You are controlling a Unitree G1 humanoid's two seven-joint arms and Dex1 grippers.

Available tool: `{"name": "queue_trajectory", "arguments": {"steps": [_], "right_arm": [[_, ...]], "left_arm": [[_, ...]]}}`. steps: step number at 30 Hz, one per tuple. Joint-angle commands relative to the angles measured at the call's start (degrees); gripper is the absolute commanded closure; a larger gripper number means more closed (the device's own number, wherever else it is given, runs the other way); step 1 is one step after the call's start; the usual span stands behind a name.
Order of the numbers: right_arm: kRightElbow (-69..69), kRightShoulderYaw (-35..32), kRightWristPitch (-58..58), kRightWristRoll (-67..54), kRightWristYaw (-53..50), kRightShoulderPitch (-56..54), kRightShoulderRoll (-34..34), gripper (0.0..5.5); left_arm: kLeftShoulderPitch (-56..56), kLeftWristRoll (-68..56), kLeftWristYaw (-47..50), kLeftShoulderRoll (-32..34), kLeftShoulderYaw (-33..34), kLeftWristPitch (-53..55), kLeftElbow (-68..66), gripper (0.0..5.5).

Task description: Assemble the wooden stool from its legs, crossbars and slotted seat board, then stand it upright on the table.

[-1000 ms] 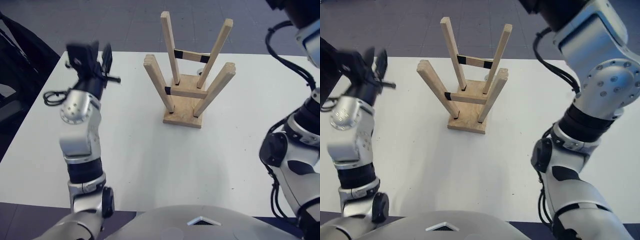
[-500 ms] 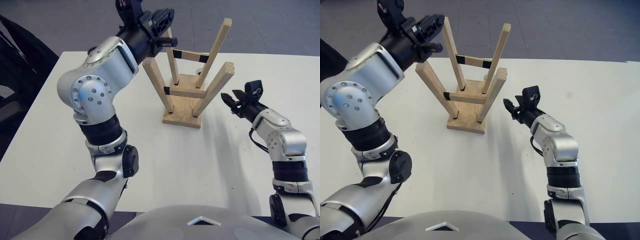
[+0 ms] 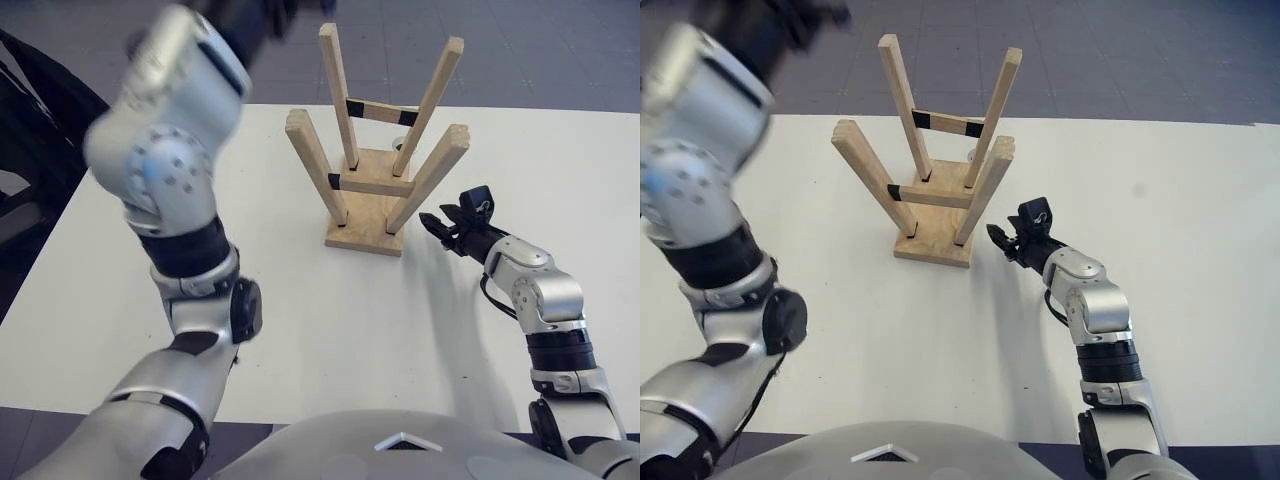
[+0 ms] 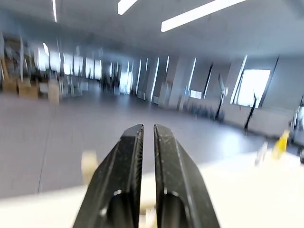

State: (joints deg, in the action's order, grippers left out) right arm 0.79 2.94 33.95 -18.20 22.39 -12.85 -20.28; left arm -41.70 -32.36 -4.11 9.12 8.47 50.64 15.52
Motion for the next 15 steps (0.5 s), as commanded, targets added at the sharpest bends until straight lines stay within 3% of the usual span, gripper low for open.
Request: {"name": "queue_trajectory", "arguments": {"steps": [1,3,10,15], "right_arm": [[-0.25,-0.37,-0.17,0.68,0.24,-1.09,0.77,2.92],[-0.14,-0.86,0.02,0.59,0.23,-1.23,0.76,2.92],[-0.77,-0.73,1.11,1.15,1.09,-0.27,0.08,2.92],[9.07,-0.25,12.79,-3.89,6.25,2.02,-4.08,2.92]], "left_arm": [[18.04,3.47,-4.33,1.85,-12.61,4.71,-4.34,5.09],[17.65,2.59,-4.02,1.79,-11.08,5.40,-2.56,5.09],[-8.52,-0.62,-2.92,3.44,0.93,-2.41,-0.76,5.09],[-6.31,0.45,-0.36,6.63,8.50,-4.97,1.53,5.09]]}}
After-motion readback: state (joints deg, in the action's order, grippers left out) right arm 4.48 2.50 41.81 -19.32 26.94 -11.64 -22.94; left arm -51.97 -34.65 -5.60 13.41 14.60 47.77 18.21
